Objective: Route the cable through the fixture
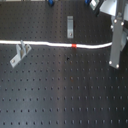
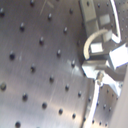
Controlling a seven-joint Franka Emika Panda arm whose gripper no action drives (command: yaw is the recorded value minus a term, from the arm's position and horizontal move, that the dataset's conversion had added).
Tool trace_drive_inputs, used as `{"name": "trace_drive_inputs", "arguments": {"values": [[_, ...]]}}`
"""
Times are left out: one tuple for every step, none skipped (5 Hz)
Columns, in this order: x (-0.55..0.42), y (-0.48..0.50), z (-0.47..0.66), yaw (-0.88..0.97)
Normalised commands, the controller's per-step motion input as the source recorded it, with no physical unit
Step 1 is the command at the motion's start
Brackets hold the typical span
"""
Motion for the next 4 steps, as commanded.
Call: {"name": "trace_drive_inputs", "arguments": {"values": [[0.147, -0.338, -0.50, 0.25], [0.170, -0.275, -0.51, 0.26], [0.122, -0.230, -0.37, 0.34], [0.059, -0.175, -0.26, 0.37]]}}
